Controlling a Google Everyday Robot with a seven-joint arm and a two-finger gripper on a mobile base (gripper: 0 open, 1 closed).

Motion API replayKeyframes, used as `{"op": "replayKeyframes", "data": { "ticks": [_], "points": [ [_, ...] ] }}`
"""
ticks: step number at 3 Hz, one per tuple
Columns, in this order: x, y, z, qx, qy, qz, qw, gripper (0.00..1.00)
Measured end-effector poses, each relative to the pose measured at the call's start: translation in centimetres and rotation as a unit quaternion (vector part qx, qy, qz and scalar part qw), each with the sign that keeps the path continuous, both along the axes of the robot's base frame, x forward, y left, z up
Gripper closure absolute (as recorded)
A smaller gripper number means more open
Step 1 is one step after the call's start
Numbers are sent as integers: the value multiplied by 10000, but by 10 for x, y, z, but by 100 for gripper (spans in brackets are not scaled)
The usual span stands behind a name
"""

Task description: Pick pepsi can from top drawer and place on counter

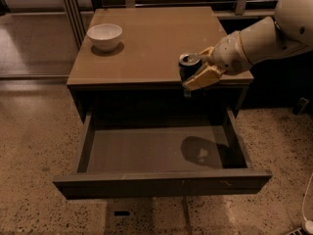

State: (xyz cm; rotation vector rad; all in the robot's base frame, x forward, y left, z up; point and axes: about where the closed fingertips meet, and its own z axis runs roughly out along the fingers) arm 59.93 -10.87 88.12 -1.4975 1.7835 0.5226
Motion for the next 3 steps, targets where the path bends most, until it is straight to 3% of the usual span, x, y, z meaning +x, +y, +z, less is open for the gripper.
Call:
{"op": "replayKeyframes", "data": {
  "ticks": [1,3],
  "points": [
    [32,-29,27,-218,-274,-529,9980,100],
    [93,-70,38,-37,-821,-1136,9901,100]
  ]
}}
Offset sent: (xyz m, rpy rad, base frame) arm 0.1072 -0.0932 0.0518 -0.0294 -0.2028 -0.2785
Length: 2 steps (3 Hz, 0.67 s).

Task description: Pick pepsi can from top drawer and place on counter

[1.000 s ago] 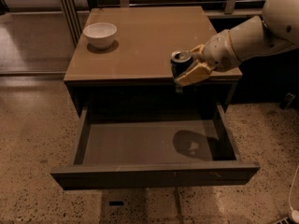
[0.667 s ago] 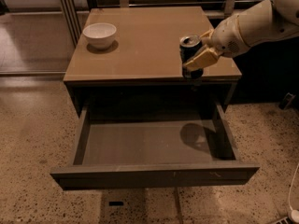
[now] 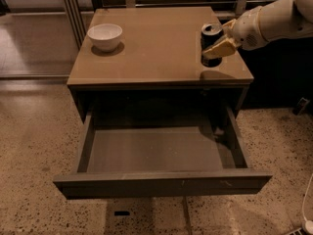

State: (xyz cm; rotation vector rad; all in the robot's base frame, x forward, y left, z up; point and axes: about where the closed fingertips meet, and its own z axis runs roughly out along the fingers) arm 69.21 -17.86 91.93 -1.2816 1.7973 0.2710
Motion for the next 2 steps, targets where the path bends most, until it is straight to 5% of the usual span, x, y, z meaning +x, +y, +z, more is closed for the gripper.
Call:
{"op": "replayKeyframes", "data": {
  "ticks": [2],
  "points": [
    [28,-16,-16,395,-171,-242,9988,100]
  ]
}}
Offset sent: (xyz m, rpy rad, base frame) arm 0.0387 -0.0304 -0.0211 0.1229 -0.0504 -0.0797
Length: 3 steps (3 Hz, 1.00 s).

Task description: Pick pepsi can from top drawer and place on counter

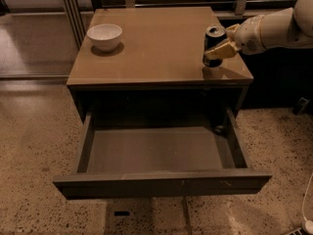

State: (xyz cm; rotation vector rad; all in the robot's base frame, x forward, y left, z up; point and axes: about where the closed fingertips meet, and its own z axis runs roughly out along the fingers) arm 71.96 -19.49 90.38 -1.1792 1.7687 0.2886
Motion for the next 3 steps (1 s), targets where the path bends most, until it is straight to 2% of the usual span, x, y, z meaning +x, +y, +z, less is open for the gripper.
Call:
{"op": "replayKeyframes", "data": {
  "ticks": [1,3],
  "points": [
    [6,-5,-5,198,38,-130,9997,100],
    [12,-13,-11,567,337,-516,9965,100]
  ]
}}
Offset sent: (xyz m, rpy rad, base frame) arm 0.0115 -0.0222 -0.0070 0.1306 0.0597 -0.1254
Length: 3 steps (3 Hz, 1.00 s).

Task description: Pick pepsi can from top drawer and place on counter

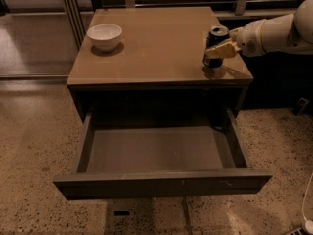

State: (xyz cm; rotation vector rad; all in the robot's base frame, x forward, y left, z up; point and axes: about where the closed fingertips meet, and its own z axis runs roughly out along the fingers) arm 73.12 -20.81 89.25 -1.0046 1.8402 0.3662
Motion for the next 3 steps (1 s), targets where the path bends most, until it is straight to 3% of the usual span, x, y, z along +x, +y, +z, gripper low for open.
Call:
{"op": "replayKeyframes", "data": {
  "ticks": [2,3],
  "points": [
    [1,-10,-19,349,468,-308,9978,100],
    [1,-10,-23,356,490,-288,9977,100]
  ]
}}
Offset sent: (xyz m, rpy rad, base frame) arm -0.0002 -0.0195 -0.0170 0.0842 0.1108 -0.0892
